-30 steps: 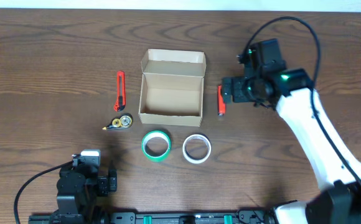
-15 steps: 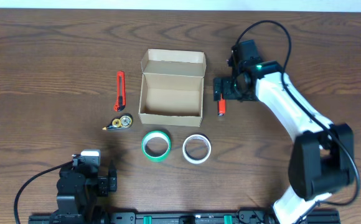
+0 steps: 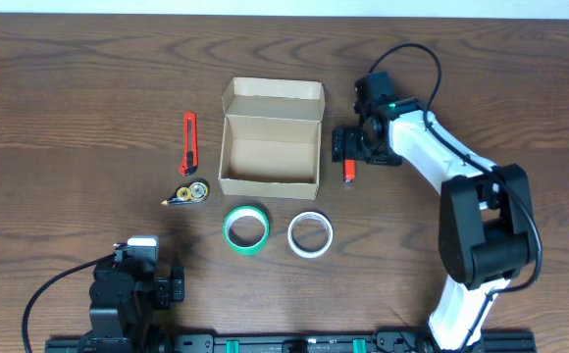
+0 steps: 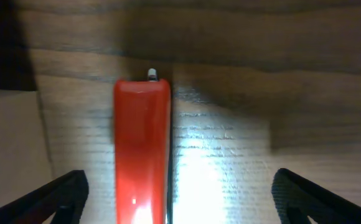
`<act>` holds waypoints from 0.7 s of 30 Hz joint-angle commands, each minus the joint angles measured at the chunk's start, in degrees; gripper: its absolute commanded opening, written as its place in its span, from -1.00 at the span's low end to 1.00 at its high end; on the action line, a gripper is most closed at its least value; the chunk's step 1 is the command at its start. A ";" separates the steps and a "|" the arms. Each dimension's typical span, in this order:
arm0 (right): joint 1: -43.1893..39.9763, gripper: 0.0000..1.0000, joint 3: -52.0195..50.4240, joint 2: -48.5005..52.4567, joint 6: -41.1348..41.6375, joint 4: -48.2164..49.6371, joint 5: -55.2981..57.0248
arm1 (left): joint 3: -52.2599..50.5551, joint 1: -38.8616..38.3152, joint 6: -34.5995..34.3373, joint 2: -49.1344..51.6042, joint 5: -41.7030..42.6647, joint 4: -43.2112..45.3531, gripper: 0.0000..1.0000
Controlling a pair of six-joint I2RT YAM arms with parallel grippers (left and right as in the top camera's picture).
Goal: Pack container
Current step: 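Reach the right gripper to the red stapler and grasp it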
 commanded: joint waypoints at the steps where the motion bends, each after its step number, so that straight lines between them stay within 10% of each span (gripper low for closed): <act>1: 0.72 0.83 1.07 1.68 1.27 0.35 0.76 | -0.59 0.22 1.03 -0.33 -0.55 -2.34 0.91; 6: 1.46 0.64 1.07 3.34 1.27 0.55 0.76 | -0.59 0.22 1.03 -0.33 -0.55 -2.36 0.91; 17: 1.75 -0.91 1.07 3.61 1.22 0.22 0.74 | -0.59 0.22 1.03 -0.33 -0.55 -2.36 0.91; 21: 1.75 -0.98 1.09 3.58 1.01 -0.37 0.76 | -0.59 0.22 1.03 -0.33 -0.55 -2.36 0.91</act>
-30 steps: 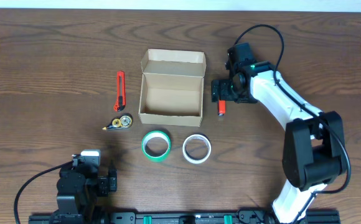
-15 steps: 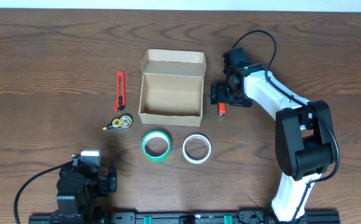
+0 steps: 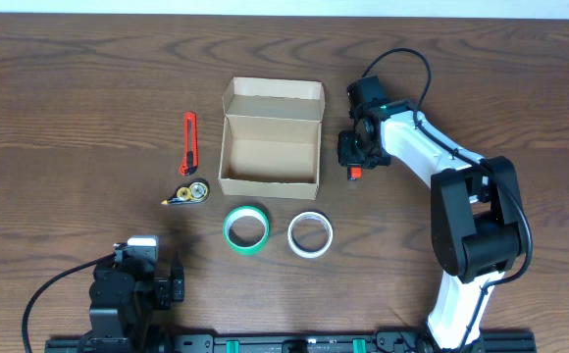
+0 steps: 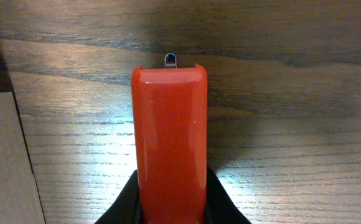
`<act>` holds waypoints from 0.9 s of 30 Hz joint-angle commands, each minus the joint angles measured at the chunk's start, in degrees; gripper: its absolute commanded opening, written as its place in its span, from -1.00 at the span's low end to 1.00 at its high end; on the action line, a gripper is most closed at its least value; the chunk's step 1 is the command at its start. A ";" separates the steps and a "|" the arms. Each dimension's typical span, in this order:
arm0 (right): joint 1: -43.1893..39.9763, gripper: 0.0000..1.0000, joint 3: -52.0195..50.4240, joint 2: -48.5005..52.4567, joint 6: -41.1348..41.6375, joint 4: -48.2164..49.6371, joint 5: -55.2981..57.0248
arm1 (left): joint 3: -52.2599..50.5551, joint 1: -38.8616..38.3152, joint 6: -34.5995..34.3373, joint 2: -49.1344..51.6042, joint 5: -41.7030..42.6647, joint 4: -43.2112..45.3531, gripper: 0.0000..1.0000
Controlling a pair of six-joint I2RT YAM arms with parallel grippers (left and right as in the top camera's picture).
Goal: Pack container
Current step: 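Reach the right gripper to the red stapler and grasp it, then carry the stapler into the cardboard box and release it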
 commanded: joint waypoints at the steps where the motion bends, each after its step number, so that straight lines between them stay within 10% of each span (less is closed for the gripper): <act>1: 0.61 -0.98 0.72 1.07 -0.02 -0.92 0.17 | -0.59 0.22 1.03 -0.33 -0.55 -2.36 0.91; 27: 7.58 -0.98 3.74 -22.05 -13.31 -6.45 -4.20 | -0.59 0.22 1.03 -0.33 -0.55 -2.36 0.91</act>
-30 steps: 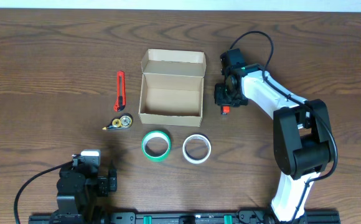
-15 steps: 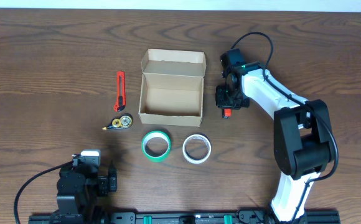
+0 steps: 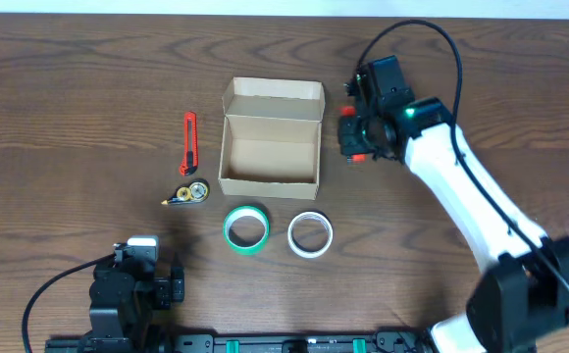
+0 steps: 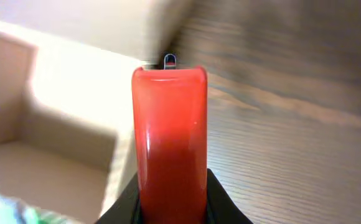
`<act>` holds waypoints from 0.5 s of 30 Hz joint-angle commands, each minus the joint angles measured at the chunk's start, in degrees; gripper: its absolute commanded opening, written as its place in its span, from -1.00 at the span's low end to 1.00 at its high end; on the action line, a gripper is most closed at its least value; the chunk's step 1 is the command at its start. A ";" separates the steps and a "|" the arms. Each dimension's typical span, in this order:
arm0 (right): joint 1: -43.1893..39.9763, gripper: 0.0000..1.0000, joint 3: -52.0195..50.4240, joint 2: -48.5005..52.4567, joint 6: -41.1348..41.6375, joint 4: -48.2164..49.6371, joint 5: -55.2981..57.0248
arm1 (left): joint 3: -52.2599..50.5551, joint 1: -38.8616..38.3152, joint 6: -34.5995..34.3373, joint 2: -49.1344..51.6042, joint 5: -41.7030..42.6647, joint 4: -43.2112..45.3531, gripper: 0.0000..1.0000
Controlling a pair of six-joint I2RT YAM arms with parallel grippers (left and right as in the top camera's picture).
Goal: Pack container
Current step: 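Carry the stapler into the cardboard box and release it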
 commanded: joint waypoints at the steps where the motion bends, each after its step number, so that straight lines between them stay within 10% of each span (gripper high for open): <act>1: 3.58 -0.97 1.97 -1.18 -6.40 0.28 -2.27 | -0.57 0.22 1.03 -0.33 -0.55 -2.36 0.91; 15: 14.58 -0.98 3.69 6.21 -23.80 8.98 2.75 | -0.57 0.22 1.03 -0.33 -0.55 -2.36 0.91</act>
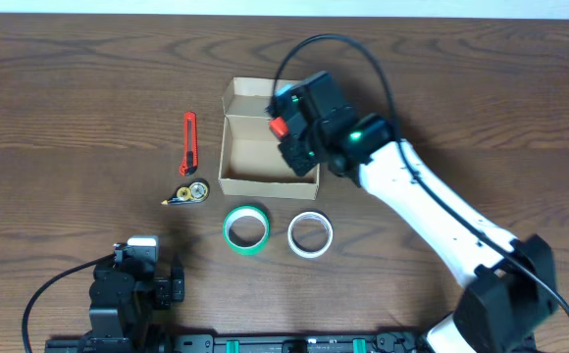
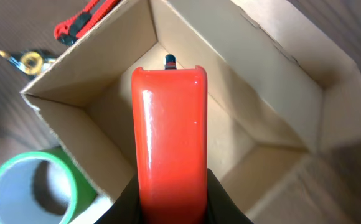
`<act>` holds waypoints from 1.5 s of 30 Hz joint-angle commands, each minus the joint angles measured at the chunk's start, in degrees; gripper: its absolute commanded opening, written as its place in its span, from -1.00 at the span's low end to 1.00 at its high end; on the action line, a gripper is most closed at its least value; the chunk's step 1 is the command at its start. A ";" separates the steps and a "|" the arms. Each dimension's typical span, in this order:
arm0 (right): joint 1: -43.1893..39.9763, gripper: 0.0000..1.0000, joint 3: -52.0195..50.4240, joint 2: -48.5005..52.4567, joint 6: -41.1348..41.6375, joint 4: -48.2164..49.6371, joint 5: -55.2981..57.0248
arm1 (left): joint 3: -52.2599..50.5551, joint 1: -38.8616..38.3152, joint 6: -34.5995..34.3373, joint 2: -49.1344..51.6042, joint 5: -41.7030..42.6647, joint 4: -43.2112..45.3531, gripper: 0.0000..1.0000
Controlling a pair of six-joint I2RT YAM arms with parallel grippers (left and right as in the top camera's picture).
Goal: Pack container
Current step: 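Carry the stapler into the cardboard box and release it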
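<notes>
My right gripper (image 1: 286, 139) is shut on a red bar-shaped tool (image 2: 170, 137) with a small metal tip, held in the air above the open cardboard box (image 1: 241, 158). In the overhead view the red tool (image 1: 278, 126) shows over the box's right part. The wrist view looks down into the box's bare interior (image 2: 230, 143). The left gripper (image 1: 132, 284) rests at the near left edge; its fingers cannot be made out.
A red utility knife (image 1: 189, 142) and a small yellow tape measure (image 1: 192, 192) lie left of the box. A green tape roll (image 1: 246, 228) and a white tape roll (image 1: 310, 233) lie in front of it. The box lid (image 1: 273, 96) stands open at the back.
My right gripper, still shut on the red tool, has moved left from beside the box's right wall to above the box's interior. The left arm has not moved.
First my right gripper stood open around the red tool lying on the table right of the box. Then it was shut on the tool. Later it held the tool lifted beside the box's right wall, and now holds it over the open box.
</notes>
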 commanded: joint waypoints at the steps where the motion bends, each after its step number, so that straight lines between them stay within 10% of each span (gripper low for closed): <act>1: 1.11 -0.98 2.47 3.63 -5.99 0.90 2.60 | -0.59 0.22 1.01 -0.33 -0.55 -2.36 0.91; 45: 1.64 -0.91 6.43 21.73 -12.76 6.43 3.32 | -0.59 0.22 1.01 -0.33 -0.55 -2.36 0.91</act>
